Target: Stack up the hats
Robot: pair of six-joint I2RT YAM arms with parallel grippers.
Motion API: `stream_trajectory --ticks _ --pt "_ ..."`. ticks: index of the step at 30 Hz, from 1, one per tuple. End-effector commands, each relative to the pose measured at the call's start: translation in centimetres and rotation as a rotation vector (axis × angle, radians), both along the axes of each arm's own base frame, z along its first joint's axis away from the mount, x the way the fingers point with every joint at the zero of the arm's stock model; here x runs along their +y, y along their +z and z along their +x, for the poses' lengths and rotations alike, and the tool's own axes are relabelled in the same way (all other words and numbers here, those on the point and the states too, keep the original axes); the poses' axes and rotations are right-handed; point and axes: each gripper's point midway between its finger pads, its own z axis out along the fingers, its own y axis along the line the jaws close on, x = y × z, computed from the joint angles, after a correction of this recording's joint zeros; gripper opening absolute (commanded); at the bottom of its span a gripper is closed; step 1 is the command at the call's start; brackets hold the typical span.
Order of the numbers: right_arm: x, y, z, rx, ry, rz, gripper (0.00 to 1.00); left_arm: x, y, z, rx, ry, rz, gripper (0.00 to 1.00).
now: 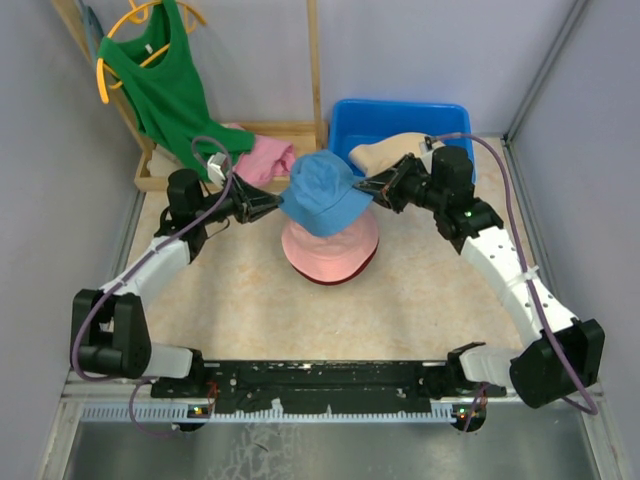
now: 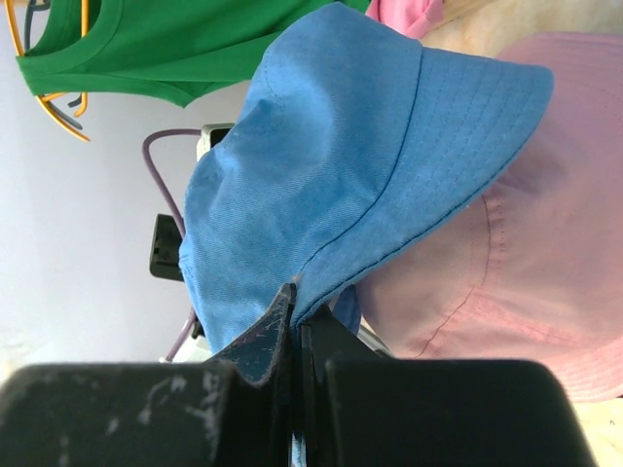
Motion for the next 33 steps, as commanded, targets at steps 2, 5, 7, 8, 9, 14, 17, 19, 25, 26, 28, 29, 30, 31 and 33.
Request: stream_trajectory --ticks 2,5,7,8,9,14,17,19,25,26,28,29,30,31,33 --pt "0.2 1.9 -0.2 -0.062 0.014 0.036 0.0 0.1 1.0 -0.1 -0.041 0.024 -0.002 0.2" --pt "0.1 1.9 -0.4 -0.063 0.015 0.038 0.0 0.1 1.2 0.3 -0.042 0.035 -0.007 0.02" --pt "0.1 1.9 -0.5 -0.063 0.015 0.037 0.0 0.1 1.5 0.4 -0.047 0.036 -0.01 0.0" --pt "0.1 1.9 -0.5 -0.061 0.016 0.038 0.0 0.1 1.6 0.4 -0.048 0.038 -0.01 0.0" --pt "0.1 1.9 -0.6 -0.061 0.016 0.041 0.0 0.1 1.7 0.2 -0.052 0.035 -0.01 0.0" --pt "-0.2 2.0 -1.3 -0.058 0.013 0.038 0.0 0.9 2.5 -1.1 -0.044 0.033 0.025 0.0" --pt "-0.5 0.9 -1.9 -0.042 0.012 0.015 0.0 1.0 2.1 -2.2 -0.024 0.014 0.036 0.0" --pt "-0.8 -0.5 -2.4 -0.022 0.01 0.0 0.0 1.1 1.3 -2.7 -0.007 0.005 0.045 0.0" --pt "-1.4 -4.0 -3.0 -0.001 -0.004 -0.039 0.0 1.6 -0.8 -3.4 0.033 -0.004 0.057 0.0" --pt "-1.4 -4.4 -3.0 -0.002 -0.005 -0.048 0.0 1.7 -1.1 -3.4 0.033 -0.007 0.065 0.0" --pt "-1.5 -5.0 -2.8 -0.009 -0.004 -0.067 0.0 2.2 -2.0 -3.4 0.054 -0.007 0.078 0.0" --pt "-1.5 -5.2 -2.7 -0.015 -0.004 -0.072 0.0 2.5 -2.4 -3.4 0.057 -0.005 0.082 0.0" --pt "-1.5 -5.4 -2.6 -0.017 -0.005 -0.074 0.0 2.8 -3.1 -3.6 0.067 0.0 0.085 0.0" --pt "-1.5 -5.6 -2.5 -0.02 -0.003 -0.077 0.0 3.1 -3.5 -3.6 0.068 0.004 0.085 0.0" --pt "-1.5 -6.0 -2.5 -0.02 -0.001 -0.085 0.0 3.5 -4.4 -3.7 0.089 0.004 0.083 0.0"
